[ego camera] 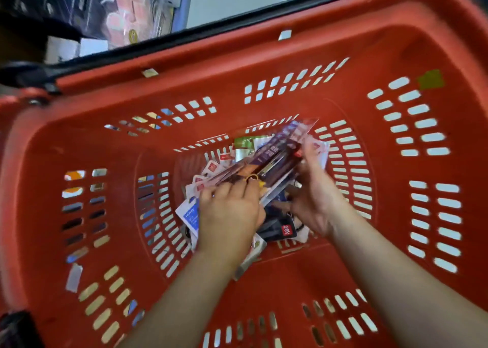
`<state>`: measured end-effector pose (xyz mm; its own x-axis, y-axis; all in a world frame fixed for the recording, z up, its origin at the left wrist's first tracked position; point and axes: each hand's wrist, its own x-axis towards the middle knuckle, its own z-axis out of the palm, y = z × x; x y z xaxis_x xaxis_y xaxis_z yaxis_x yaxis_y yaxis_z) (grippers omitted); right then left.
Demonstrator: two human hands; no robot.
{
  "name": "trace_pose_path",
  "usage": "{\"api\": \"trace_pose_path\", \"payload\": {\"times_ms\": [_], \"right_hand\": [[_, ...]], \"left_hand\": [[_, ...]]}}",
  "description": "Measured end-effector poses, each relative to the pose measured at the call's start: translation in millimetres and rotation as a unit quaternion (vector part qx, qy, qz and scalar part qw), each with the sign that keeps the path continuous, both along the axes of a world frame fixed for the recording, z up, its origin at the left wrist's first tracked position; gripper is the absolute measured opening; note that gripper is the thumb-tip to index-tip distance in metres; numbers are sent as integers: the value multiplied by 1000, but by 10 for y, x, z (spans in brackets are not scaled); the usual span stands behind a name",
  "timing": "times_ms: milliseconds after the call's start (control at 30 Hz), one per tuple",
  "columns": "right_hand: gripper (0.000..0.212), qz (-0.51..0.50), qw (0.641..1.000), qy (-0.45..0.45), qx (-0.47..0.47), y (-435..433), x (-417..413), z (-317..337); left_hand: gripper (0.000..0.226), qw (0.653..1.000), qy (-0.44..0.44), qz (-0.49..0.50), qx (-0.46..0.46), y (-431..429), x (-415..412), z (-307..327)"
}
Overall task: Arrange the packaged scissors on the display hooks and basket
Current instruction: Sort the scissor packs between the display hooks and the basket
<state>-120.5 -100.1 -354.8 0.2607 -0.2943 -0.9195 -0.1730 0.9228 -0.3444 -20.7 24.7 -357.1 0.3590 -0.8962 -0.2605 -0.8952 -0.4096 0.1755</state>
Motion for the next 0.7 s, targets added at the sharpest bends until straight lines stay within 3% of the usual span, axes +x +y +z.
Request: {"api": "trace_pose_path", "payload": {"times_ms": [67, 167, 300, 367, 500, 600, 633, 700], "right_hand": [[39, 32, 999, 31, -13, 125, 44, -58], [11, 1, 988, 147, -50, 239, 93, -231], [24, 23, 979, 179, -91, 280, 50, -350], [33, 39, 977, 180, -104, 310, -8, -379], [29, 16, 977, 180, -113, 326, -36, -330], [64, -19, 981, 163, -104, 279, -11, -161], [64, -27, 981, 155, -110, 259, 1, -72], [37, -14, 981, 151, -120, 211, 14, 120]], "left_hand": [[41, 993, 112, 47, 3, 14, -154, -26], [35, 943, 298, 151, 18, -22, -142, -76], [71, 916, 312, 248, 51, -55, 223, -310], [82, 877, 374, 273, 132, -102, 343, -314], [111, 832, 434, 305, 158, -131, 258, -178], [88, 777, 484, 384, 119, -114, 125, -12], [75, 746, 517, 408, 104, -118, 93, 67], [47, 692, 573, 429, 96, -132, 36, 245]]}}
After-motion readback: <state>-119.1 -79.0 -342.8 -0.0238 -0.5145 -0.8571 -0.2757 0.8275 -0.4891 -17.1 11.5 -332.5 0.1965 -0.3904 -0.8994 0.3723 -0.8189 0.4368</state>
